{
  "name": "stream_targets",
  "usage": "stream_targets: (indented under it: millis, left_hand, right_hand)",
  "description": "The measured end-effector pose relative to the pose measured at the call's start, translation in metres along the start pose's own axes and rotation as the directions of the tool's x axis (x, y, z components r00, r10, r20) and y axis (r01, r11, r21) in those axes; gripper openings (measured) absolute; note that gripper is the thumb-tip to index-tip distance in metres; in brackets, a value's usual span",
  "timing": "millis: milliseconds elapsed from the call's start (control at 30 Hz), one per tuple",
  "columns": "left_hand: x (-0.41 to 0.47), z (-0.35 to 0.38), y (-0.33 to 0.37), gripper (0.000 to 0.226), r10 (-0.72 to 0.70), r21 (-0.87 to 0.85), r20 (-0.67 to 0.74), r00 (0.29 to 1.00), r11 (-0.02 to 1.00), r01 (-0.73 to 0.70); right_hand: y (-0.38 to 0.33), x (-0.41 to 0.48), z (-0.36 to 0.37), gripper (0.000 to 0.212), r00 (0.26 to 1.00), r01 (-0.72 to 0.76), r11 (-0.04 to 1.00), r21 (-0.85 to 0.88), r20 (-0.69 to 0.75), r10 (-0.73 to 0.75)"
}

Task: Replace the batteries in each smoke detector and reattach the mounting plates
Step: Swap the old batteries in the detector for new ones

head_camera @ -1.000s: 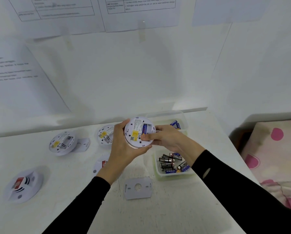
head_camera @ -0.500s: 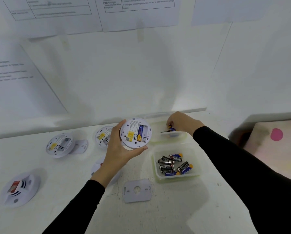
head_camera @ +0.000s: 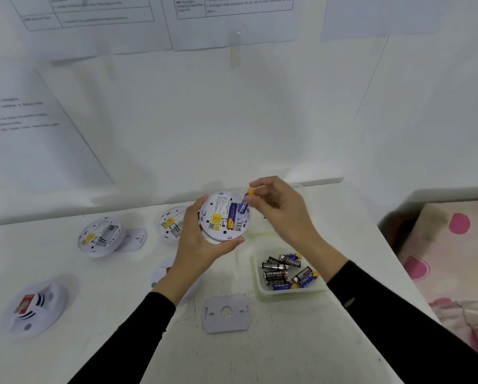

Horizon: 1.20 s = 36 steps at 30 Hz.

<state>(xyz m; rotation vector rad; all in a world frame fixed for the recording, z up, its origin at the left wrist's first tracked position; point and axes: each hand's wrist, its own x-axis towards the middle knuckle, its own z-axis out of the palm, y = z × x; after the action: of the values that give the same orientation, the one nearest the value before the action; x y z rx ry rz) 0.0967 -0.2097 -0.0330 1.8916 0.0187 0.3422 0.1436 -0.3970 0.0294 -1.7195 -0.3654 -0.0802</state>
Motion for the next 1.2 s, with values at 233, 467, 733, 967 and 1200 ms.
stream_targets:
  millis: [233, 467, 733, 967, 1200]
  left_hand:
    - [-0.002, 0.008, 0.008, 0.103, 0.088, 0.028, 0.013, 0.996, 0.996, -0.088]
    - [-0.004, 0.008, 0.012, 0.102, 0.114, 0.057, -0.031, 0.993, 0.992, -0.112]
    - [-0.002, 0.007, 0.015, 0.102, 0.088, 0.001, -0.100, 0.991, 0.996, -0.089]
    - [-0.002, -0.014, 0.007, 0.106, 0.036, 0.012, -0.070, 0.997, 0.999, -0.035]
    - [-0.012, -0.042, 0.005, 0.108, -0.029, -0.112, -0.071, 0.997, 0.993, 0.021]
  right_hand:
    - [0.019, -0.011, 0.008, 0.015, 0.991, 0.122, 0.958, -0.261, -0.026, -0.133]
    - [0.018, -0.008, 0.008, 0.014, 0.983, 0.181, 0.915, -0.361, 0.078, -0.164]
    - [0.011, -0.021, 0.005, 0.051, 0.936, 0.343, 0.731, -0.589, 0.278, -0.215]
    - [0.011, -0.045, 0.003, 0.037, 0.986, 0.138, 0.913, -0.383, 0.139, -0.091]
    - [0.046, -0.128, 0.045, 0.046, 0.729, 0.401, 0.753, -0.521, 0.680, 0.082]
